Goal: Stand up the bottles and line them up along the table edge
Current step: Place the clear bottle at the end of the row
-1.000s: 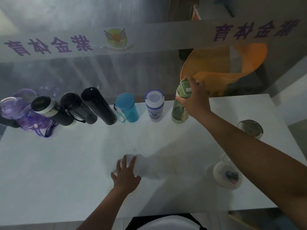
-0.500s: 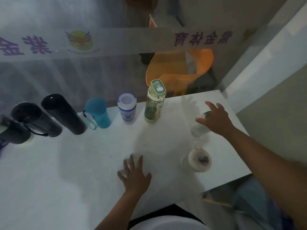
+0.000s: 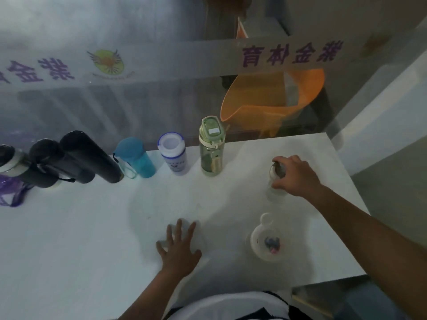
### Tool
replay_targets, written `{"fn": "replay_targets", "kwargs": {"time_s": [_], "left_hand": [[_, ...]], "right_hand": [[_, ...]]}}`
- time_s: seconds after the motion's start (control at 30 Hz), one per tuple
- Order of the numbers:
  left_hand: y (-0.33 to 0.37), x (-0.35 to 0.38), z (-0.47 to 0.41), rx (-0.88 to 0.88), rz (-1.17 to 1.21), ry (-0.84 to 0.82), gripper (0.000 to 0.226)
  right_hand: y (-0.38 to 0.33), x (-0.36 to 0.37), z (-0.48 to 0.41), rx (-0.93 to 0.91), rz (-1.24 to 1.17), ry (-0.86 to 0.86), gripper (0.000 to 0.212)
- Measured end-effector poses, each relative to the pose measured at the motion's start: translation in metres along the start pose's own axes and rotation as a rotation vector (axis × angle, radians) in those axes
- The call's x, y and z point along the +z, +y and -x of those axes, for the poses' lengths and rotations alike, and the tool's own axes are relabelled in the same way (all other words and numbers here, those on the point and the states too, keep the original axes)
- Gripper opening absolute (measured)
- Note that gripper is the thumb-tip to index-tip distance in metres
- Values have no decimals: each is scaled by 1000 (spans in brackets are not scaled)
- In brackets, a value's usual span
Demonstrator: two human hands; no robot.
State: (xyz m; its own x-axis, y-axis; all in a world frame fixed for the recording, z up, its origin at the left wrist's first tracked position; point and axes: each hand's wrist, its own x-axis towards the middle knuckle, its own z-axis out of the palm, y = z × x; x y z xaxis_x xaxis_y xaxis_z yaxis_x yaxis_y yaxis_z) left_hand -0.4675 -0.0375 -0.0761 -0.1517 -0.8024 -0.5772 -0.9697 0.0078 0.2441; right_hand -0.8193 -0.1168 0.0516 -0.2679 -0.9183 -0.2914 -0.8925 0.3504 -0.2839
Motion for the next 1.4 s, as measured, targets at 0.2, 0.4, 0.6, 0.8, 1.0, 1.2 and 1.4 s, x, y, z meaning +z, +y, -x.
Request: {"fn": "replay_targets", "kwargs": {"time_s": [0.2,0.4,0.6,0.8,1.0,1.2,1.4], "left_hand": [[12,3,0,-87,-22,3,84],[31,11,5,-184,44,7,85],[49,27,17,-232,53,27,87],[50,30,21,-246,66,31,86],[53,28,21,-251,88,32,85],[54,28,22,-249,85,20,85],[55,29,21,-243,60,17,86]], "right_hand": [[-28,-7,-40,-195,-43,-27,77],[-37,-18,-75,-367,-65,-6,77],[-40,-18,-91,-418,-57,-66,76],[-42,-14,-99,-425,-65,-110,78],[-43,-5,-100,-401,-47,-140,88],[-33,-8,-27,-417,-148,80,75],[-8,22,106,-380,-350,-161,76]]}}
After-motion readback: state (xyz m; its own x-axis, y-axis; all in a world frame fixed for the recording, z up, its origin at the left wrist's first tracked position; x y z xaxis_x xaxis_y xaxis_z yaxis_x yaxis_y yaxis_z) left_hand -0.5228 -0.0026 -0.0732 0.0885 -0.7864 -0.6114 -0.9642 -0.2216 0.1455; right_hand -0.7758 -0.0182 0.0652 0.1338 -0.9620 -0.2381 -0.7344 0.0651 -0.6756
